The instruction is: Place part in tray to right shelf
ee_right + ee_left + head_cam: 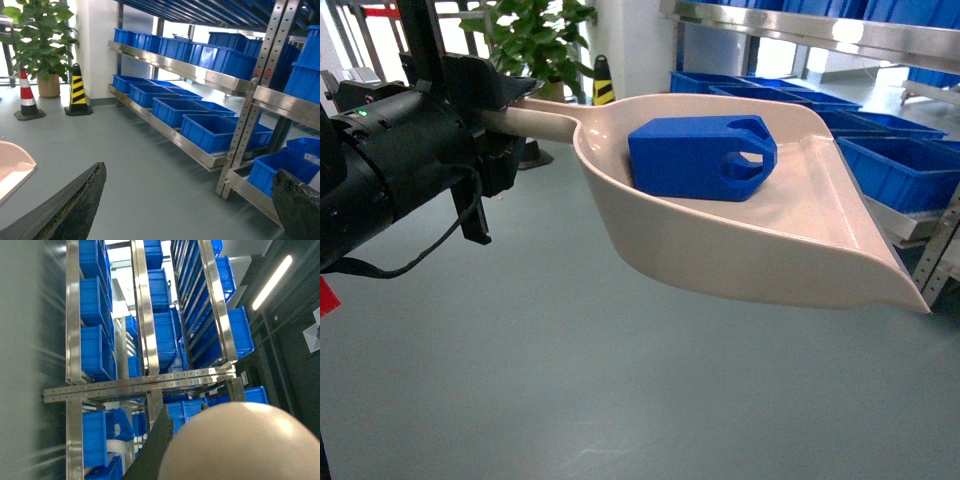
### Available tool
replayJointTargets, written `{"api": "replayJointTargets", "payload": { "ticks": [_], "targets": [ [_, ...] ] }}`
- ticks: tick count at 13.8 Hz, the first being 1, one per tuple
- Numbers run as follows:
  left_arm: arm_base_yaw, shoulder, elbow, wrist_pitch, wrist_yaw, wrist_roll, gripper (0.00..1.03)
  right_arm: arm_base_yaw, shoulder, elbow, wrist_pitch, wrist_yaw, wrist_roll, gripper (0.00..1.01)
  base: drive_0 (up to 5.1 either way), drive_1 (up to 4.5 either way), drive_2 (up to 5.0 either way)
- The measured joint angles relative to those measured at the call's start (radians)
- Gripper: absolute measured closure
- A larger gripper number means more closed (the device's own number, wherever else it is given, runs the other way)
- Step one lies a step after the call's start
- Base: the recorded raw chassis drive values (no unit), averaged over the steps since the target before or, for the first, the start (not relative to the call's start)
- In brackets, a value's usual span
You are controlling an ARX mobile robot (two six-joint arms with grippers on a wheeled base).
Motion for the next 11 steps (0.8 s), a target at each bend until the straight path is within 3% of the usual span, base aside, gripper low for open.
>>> {"api": "replayJointTargets", "payload": {
  "ticks": [11],
  "targets": [
    [0.000,0.000,0.000,0.000,0.000,0.000,0.90,0.000,0.000,0.000,-0.001,0.000,0.000,0.03,-1.6,-1.55,-1.6]
  ]
}}
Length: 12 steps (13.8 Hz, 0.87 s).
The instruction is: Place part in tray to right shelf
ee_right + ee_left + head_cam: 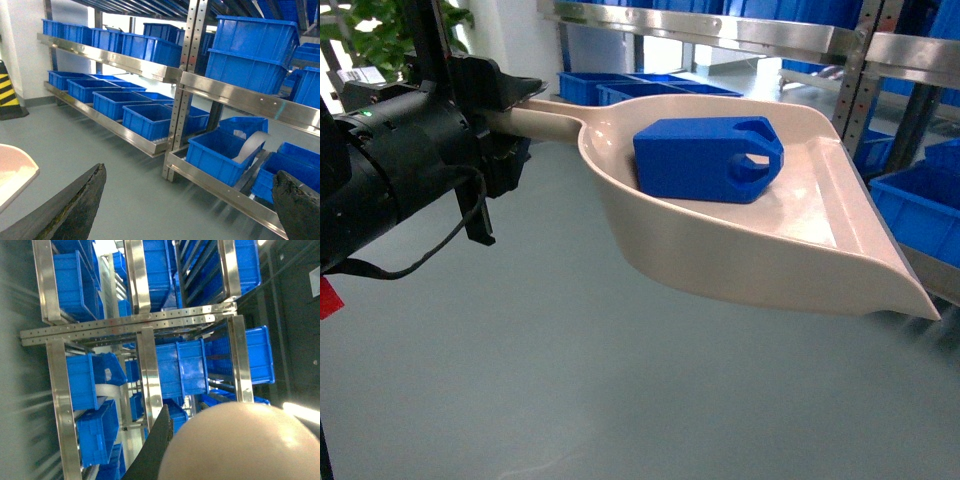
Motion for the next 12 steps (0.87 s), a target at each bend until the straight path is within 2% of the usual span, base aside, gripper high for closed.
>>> {"api": "replayJointTargets", "payload": {
  "ticks": [12],
  "targets": [
    [-0.002,0.000,0.000,0.000,0.002,0.000,0.90,0.000,0.000,0.000,0.000,0.000,0.000,0.03,-1.5,-1.54,-1.5]
  ]
}}
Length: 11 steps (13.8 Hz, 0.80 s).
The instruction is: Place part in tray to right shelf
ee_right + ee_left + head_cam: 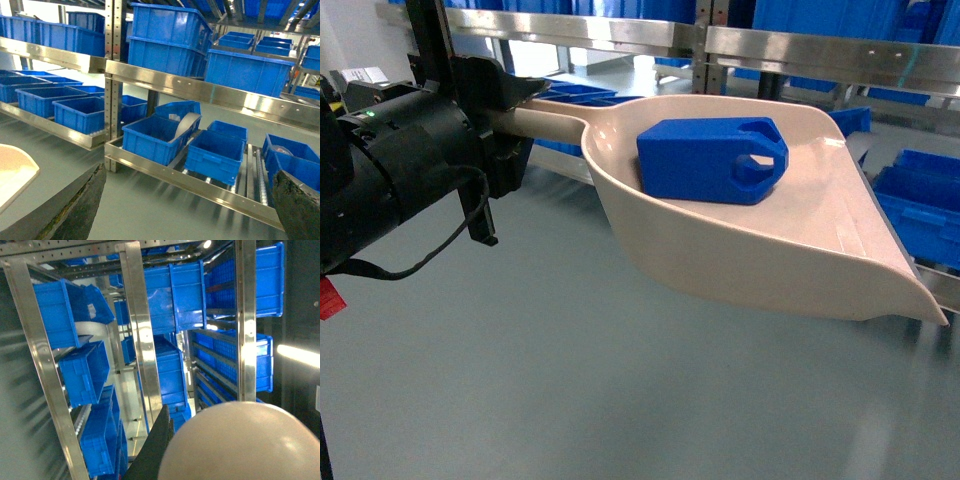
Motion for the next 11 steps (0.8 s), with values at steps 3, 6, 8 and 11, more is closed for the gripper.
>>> {"api": "replayJointTargets", "payload": {
  "ticks": [3,6,8,11],
  "targets": [
    [0.000,0.000,0.000,0.001,0.000,0.000,0.90,0.000,0.000,0.000,0.001,0.000,0.000,0.03,-1.5,-1.54,-1.5],
    [0.002,0.000,0.000,0.000,-0.002,0.000,0.90,0.000,0.000,0.000,0.002,0.000,0.000,0.03,-1.8,-1.83,-1.8],
    [-0.002,0.000,0.000,0.000,0.003,0.000,0.90,0.000,0.000,0.000,0.000,0.000,0.000,0.03,-1.9,-1.85,-1.9],
    [0.003,0.000,0.000,0.000,-0.004,0.000,0.90,0.000,0.000,0.000,0.000,0.000,0.000,0.03,-1.9,-1.85,-1.9]
  ]
}}
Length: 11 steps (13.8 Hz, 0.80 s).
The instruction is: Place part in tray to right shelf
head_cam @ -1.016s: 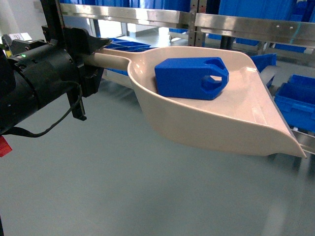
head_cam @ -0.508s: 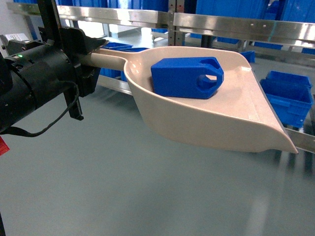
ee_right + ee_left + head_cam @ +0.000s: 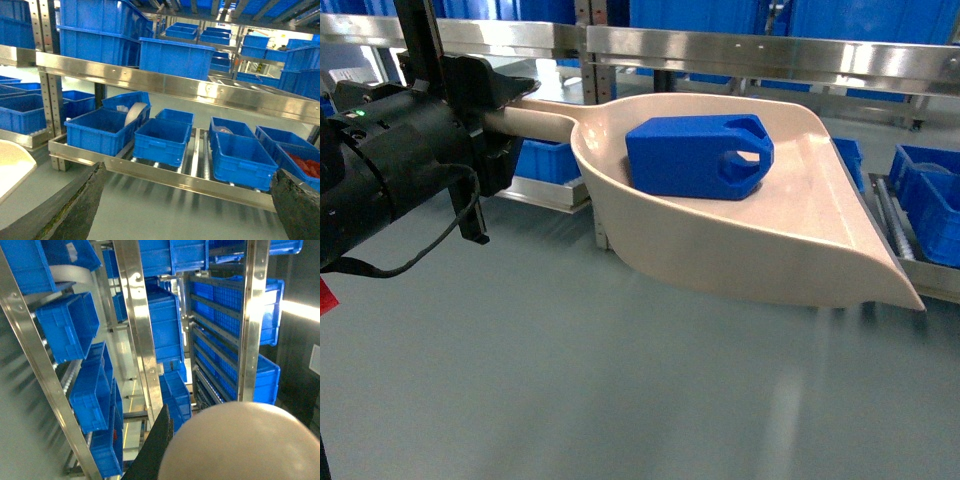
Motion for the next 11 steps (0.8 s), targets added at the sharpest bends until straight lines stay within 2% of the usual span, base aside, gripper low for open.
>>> {"api": "replayJointTargets", "payload": {
  "ticks": [11],
  "targets": [
    [-0.002,0.000,0.000,0.000,0.002,0.000,0.90,0.000,0.000,0.000,-0.001,0.000,0.000,0.03,-1.9,-1.85,-1.9]
  ]
}}
